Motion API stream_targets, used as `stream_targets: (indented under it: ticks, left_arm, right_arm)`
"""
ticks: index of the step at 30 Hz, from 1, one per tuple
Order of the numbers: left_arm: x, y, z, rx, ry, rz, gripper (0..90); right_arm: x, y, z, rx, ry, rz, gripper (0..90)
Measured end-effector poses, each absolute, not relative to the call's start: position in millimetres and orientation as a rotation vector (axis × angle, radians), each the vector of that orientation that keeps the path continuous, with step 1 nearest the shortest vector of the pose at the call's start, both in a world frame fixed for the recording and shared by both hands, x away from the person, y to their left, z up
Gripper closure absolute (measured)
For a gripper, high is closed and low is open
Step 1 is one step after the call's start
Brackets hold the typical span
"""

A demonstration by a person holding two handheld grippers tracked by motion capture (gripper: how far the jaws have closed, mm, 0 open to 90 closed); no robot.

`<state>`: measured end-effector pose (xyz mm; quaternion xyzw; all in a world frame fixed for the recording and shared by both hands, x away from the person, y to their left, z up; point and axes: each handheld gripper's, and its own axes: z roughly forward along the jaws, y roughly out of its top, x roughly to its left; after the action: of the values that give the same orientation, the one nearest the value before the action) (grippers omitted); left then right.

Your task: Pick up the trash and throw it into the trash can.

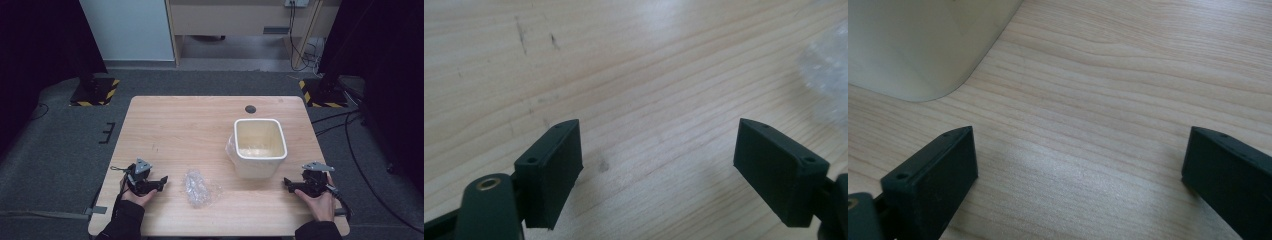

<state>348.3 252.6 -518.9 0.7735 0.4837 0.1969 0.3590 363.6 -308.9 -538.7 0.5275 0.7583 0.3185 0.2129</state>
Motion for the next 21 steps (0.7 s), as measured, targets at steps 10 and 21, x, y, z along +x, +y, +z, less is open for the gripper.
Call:
stream_targets:
  ticks: [10, 21]
  left_arm:
    - [338, 248, -494, 1.870, 1.166, 0.530, 19.8]
    - [330, 238, -470, 1.796, 1.087, 0.555, 19.8]
  right_arm:
    - [363, -309, -539, 1.478, 2.087, 0.875, 1.8]
    - [363, -308, -539, 1.453, 2.107, 0.879, 1.9]
